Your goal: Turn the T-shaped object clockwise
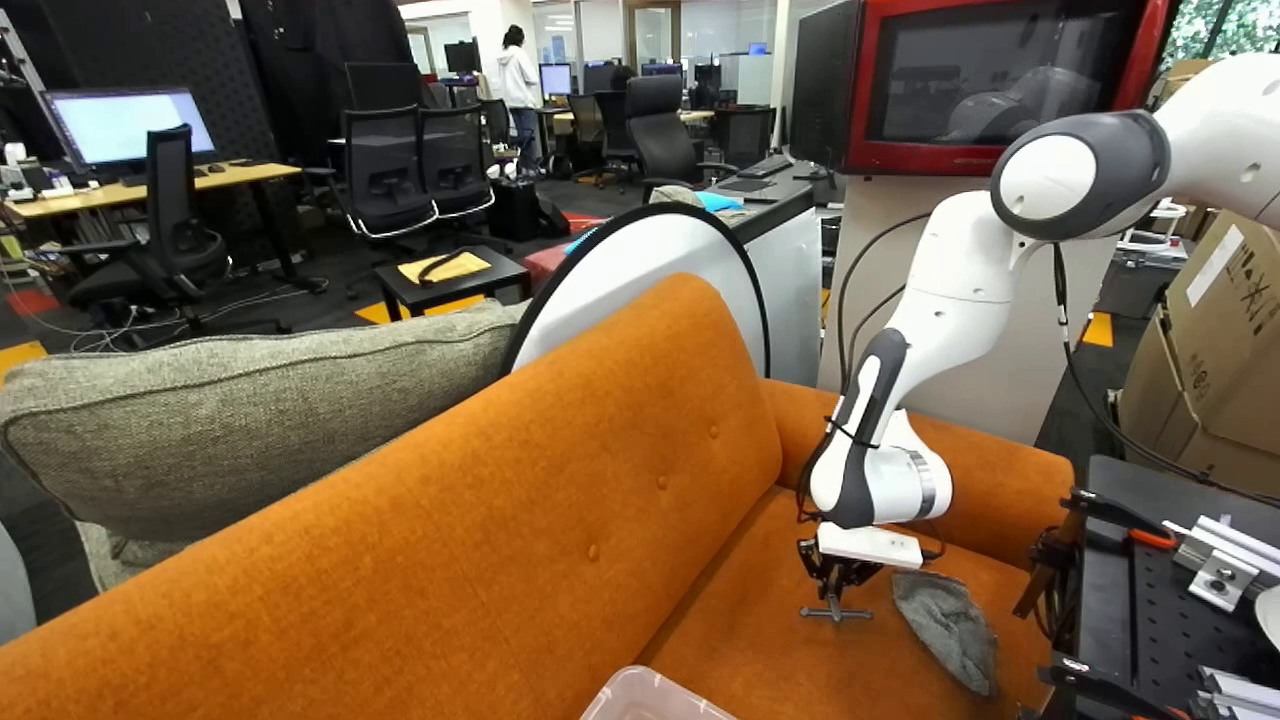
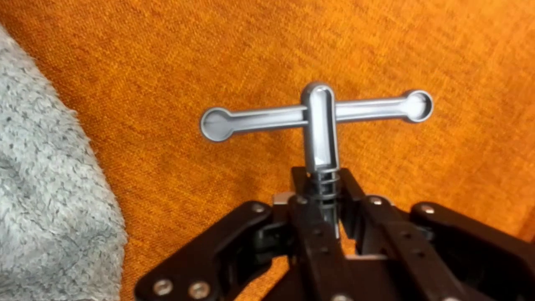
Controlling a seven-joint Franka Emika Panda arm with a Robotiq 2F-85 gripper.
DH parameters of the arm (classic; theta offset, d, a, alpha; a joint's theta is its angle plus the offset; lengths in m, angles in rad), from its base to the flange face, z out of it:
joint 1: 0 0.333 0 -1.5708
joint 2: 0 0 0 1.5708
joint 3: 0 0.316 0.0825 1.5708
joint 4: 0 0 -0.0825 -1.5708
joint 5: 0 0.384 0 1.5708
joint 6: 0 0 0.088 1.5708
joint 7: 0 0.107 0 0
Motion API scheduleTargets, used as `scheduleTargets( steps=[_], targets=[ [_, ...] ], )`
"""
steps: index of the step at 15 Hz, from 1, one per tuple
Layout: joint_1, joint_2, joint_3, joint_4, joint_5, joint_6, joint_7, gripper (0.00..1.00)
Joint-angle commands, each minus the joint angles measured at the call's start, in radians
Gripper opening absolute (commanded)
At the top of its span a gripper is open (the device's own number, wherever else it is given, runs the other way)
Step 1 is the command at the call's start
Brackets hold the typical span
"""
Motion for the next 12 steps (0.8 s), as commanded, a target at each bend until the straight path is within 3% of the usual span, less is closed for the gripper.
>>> scheduleTargets(
  steps=[1,6,9,12],
  targets=[
    [-0.150,0.069,0.075,0.042,0.039,0.063,0.002,0.05],
    [-0.306,0.158,0.163,0.056,0.035,0.152,0.026,0.05],
    [-0.328,0.198,0.187,0.059,0.018,0.203,0.043,0.05],
    [-0.303,0.217,0.171,0.066,0.018,0.252,0.077,0.05]
  ],
)
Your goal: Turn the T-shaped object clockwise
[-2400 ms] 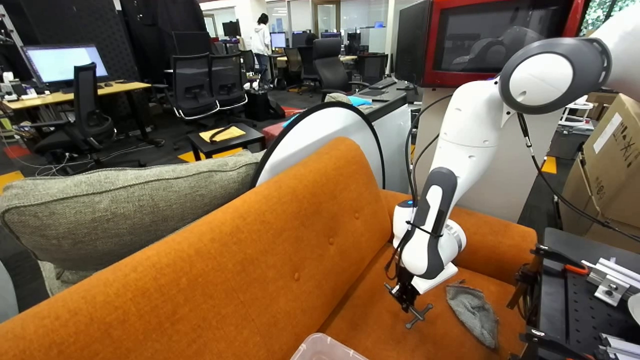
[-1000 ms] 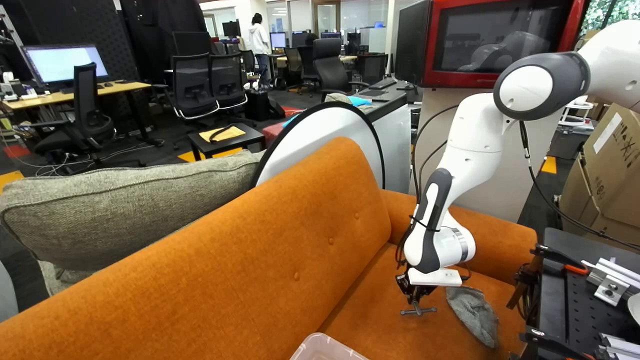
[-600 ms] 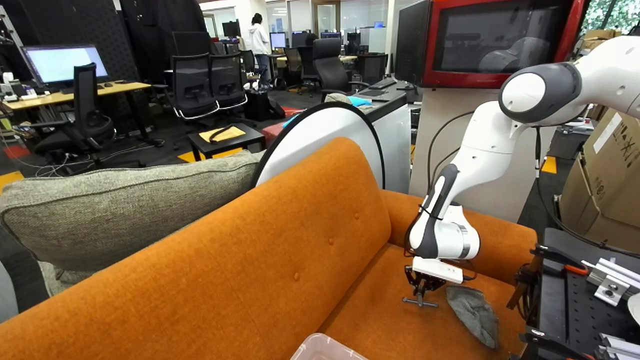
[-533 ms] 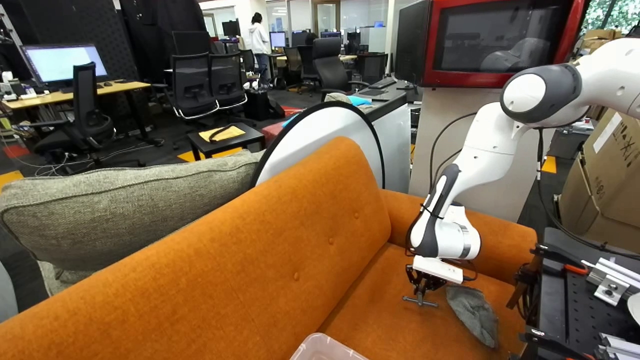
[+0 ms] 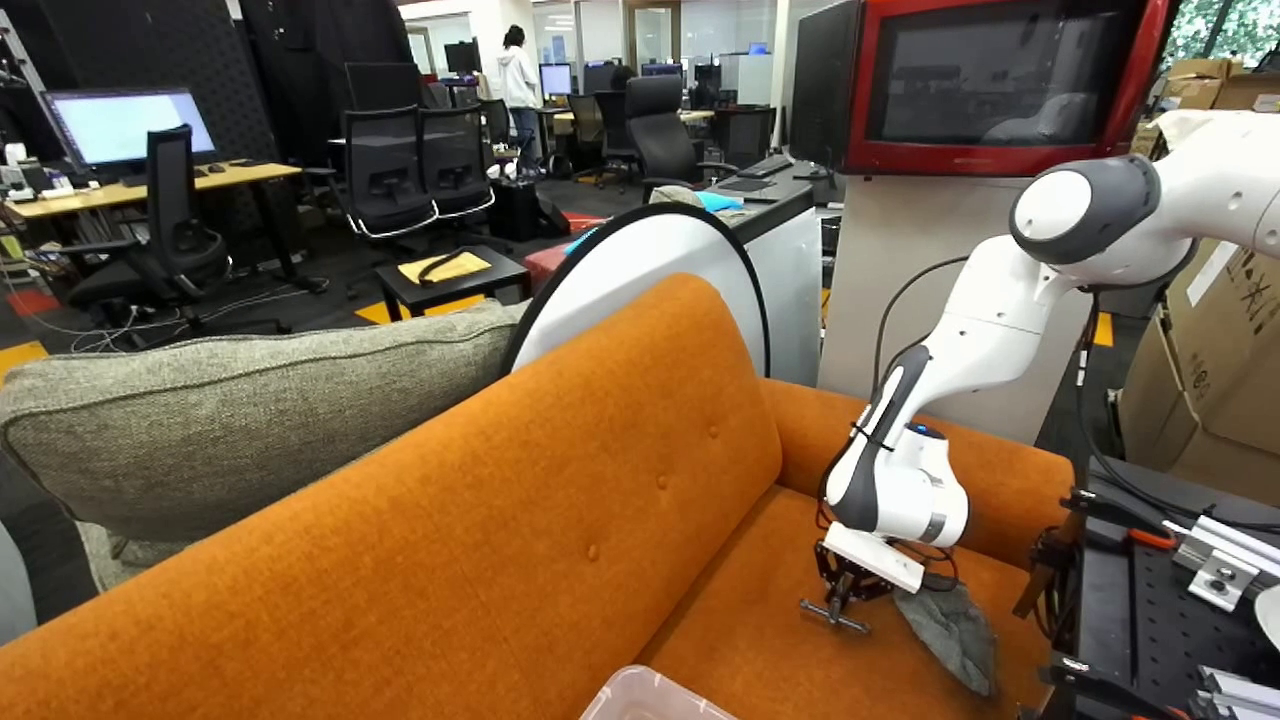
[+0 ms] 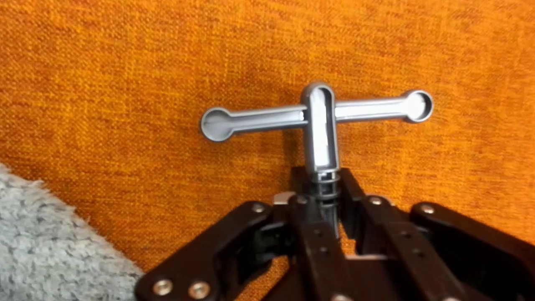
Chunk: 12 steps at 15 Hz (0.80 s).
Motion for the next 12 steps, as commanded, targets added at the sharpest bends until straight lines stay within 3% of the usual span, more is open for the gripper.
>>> scheduleTargets(
  steps=[1,9,10,12],
  targets=[
    [-0.006,0.006,0.006,-0.007,-0.003,0.061,0.038,0.05],
    [0.014,0.012,-0.017,-0.024,-0.021,0.079,0.046,0.05],
    [0.007,0.012,-0.013,-0.027,-0.027,0.078,0.044,0.45],
    [0.001,0.009,-0.009,-0.036,-0.042,0.079,0.035,0.54]
  ],
)
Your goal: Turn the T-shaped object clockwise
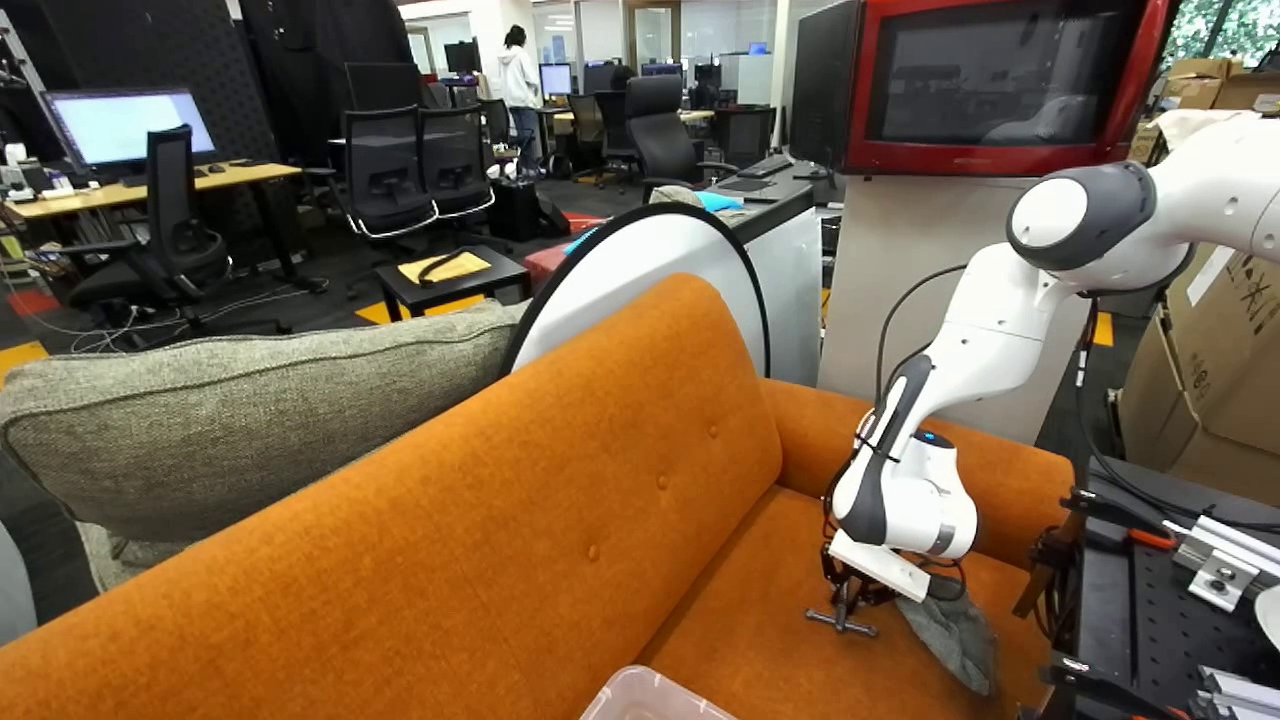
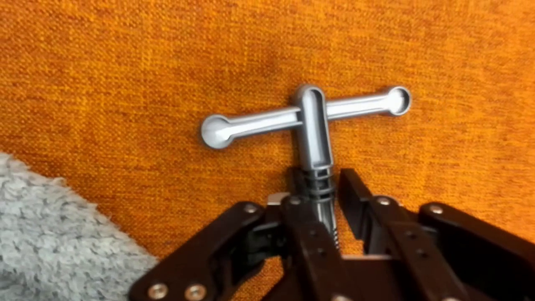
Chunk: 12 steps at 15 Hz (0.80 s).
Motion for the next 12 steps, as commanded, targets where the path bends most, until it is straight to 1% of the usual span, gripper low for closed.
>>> scheduleTargets(
  steps=[1,5,6,7,9,11,12],
  targets=[
    [-0.015,-0.008,0.008,-0.027,-0.044,0.010,0.002,0.59],
    [-0.010,-0.062,0.020,-0.108,-0.087,0.050,-0.007,0.88],
    [-0.003,-0.089,0.018,-0.116,-0.086,0.021,0.002,0.95],
    [0.001,-0.110,0.020,-0.140,-0.089,0.022,0.004,0.99],
    [0.006,-0.163,0.025,-0.188,-0.090,0.021,0.007,1.00],
    [-0.013,-0.212,0.047,-0.246,-0.114,0.020,-0.002,1.00],
    [-0.036,-0.234,0.069,-0.280,-0.146,0.020,-0.017,1.00]
  ],
)
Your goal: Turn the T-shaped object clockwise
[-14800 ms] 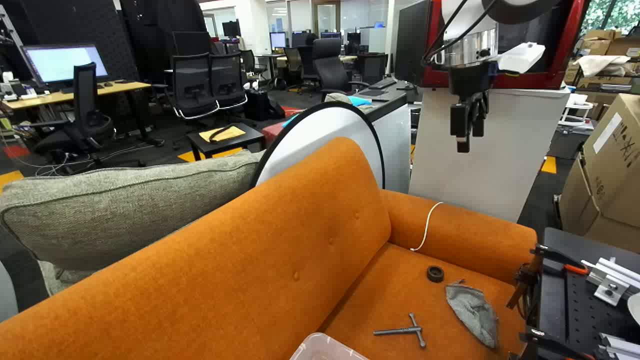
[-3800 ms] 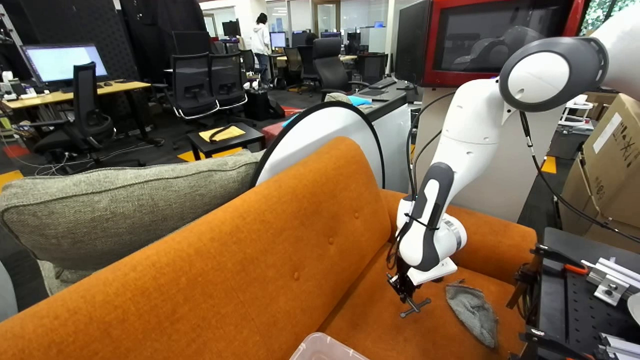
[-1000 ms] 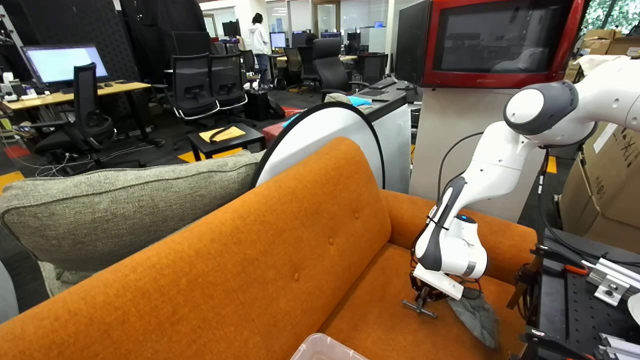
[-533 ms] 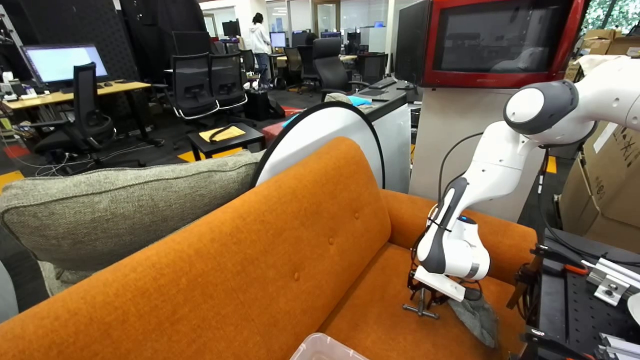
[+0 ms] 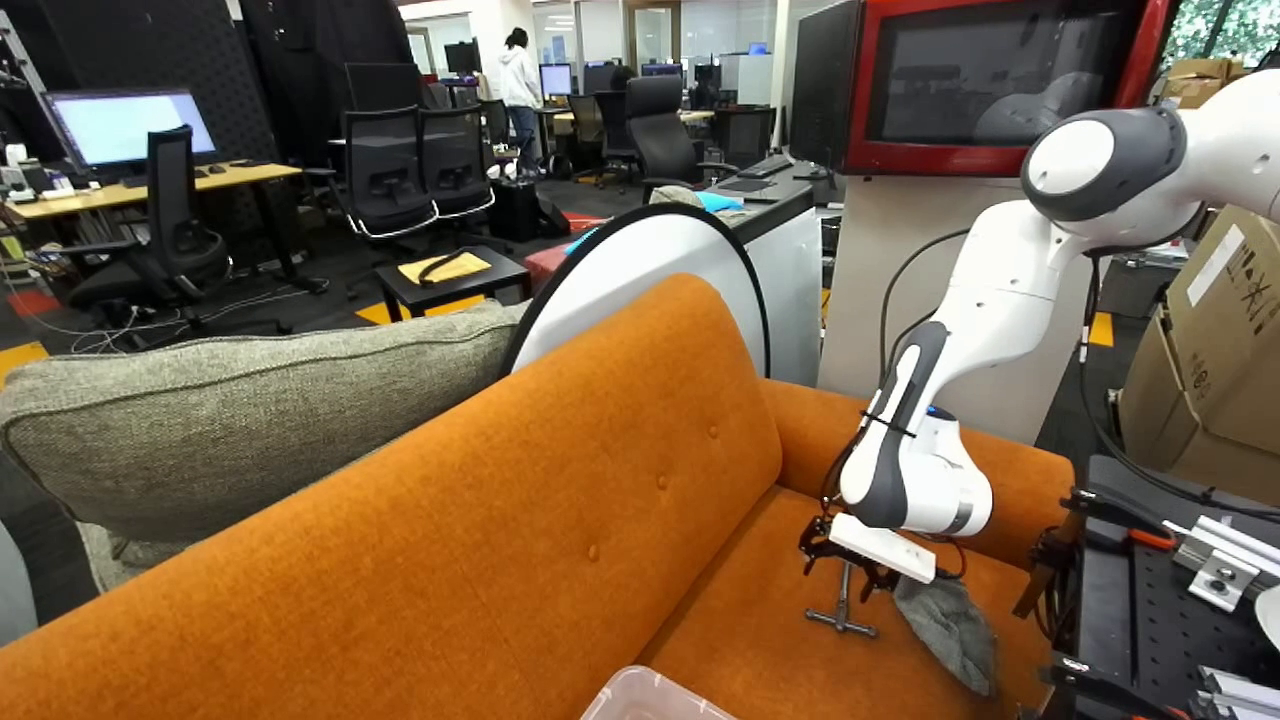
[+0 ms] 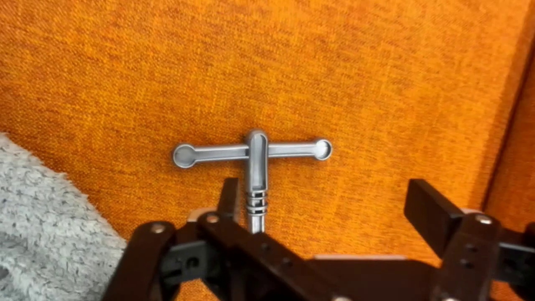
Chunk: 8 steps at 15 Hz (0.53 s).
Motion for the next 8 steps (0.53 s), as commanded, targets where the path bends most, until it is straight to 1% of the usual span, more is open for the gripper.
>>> scheduleTargets(
  steps=[1,2,5,6,7,8],
  targets=[
    [-0.068,-0.092,0.056,-0.137,-0.091,-0.003,-0.030,1.00],
    [-0.090,-0.110,0.077,-0.173,-0.131,-0.002,-0.042,1.00],
    [-0.084,-0.196,0.079,-0.300,-0.219,-0.002,-0.082,1.00],
    [-0.052,-0.140,0.069,-0.219,-0.185,-0.002,-0.035,1.00],
    [-0.052,-0.156,0.069,-0.244,-0.190,-0.002,-0.033,1.00],
    [-0.050,-0.156,0.069,-0.240,-0.190,-0.002,-0.032,1.00]
  ],
)
